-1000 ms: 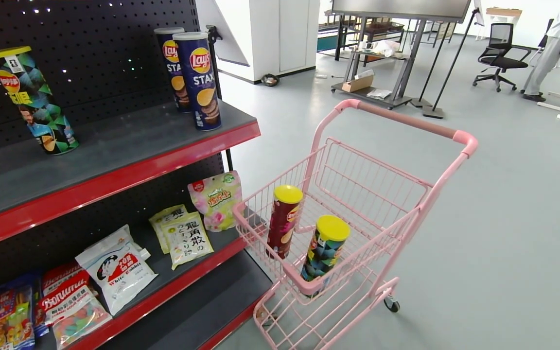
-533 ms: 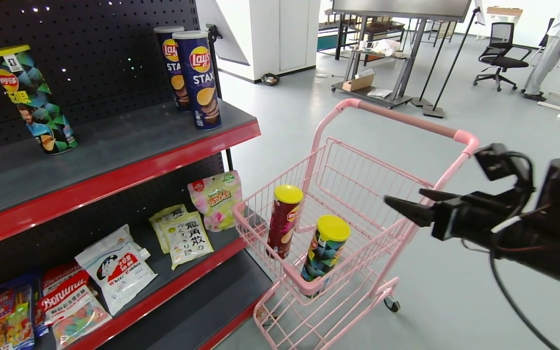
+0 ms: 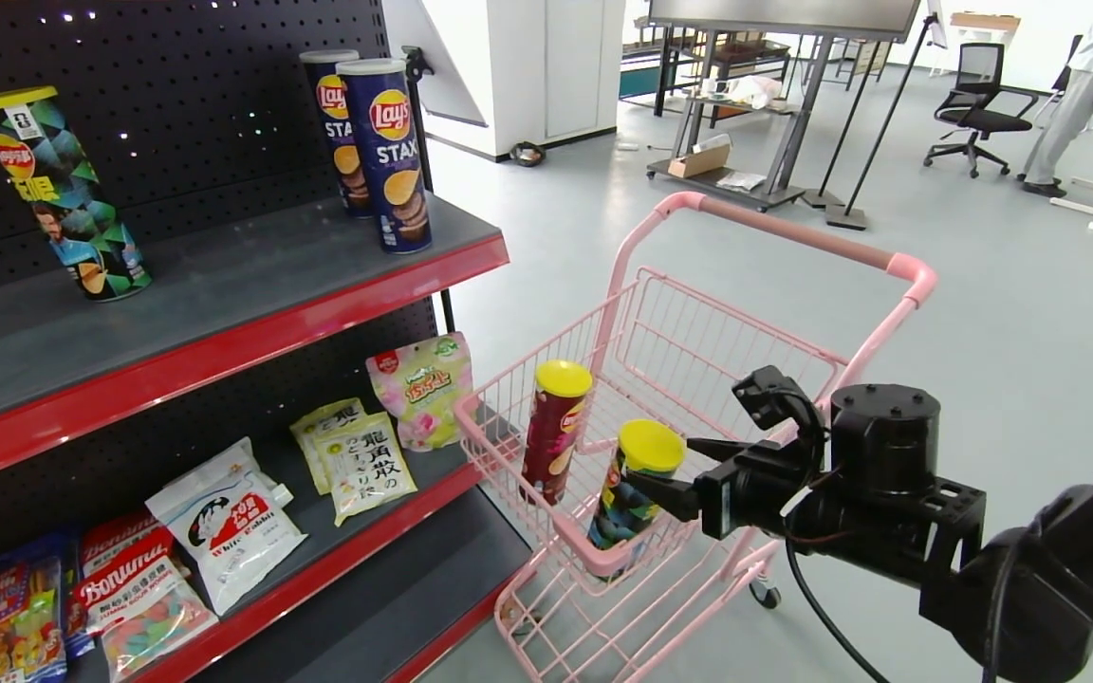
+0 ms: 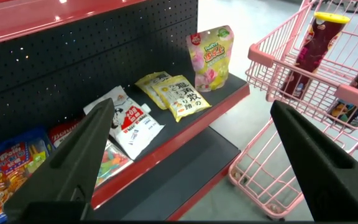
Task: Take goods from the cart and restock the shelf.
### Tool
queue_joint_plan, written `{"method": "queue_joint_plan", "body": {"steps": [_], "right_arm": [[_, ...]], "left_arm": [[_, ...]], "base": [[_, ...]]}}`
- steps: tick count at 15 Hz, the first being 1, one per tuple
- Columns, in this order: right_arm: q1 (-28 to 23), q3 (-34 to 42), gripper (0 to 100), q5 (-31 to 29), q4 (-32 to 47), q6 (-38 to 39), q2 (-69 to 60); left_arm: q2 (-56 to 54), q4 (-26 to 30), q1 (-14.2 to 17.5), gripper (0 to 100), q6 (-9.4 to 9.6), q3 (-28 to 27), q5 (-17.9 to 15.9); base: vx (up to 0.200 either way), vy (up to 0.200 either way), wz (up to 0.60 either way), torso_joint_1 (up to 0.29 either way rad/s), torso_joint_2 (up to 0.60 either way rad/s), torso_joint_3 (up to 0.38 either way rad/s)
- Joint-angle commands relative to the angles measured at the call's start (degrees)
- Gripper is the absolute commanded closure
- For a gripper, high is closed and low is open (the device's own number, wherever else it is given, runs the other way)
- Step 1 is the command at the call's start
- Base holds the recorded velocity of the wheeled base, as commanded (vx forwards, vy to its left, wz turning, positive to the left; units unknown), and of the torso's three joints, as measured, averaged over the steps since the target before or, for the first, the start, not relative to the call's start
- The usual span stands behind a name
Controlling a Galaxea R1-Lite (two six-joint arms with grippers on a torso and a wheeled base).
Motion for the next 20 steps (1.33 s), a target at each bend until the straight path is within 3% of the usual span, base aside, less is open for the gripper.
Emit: {"method": "queue_joint_plan", "body": {"steps": [1, 14, 20], "right_arm": [[0.6, -0.1, 0, 0.1, -0.1, -0.2, 1.7], [-0.1, -4.9, 0, -0.1, -0.3, -0.2, 10.0], [0.0, -6.3, 0, -0.4, -5.7, 0.0, 14.5]], "left_arm": [[0.1, 0.0, 0.0, 0, 0.04, 0.0, 0.0], [0.0, 0.0, 0.0, 0, 0.04, 0.0, 0.0], [0.0, 0.0, 0.0, 0, 0.04, 0.0, 0.0]], "base": [[0.000, 0.000, 0.00, 0.000, 0.00, 0.000], [0.000, 0.000, 0.00, 0.000, 0.00, 0.000], [0.000, 0.000, 0.00, 0.000, 0.00, 0.000]]}}
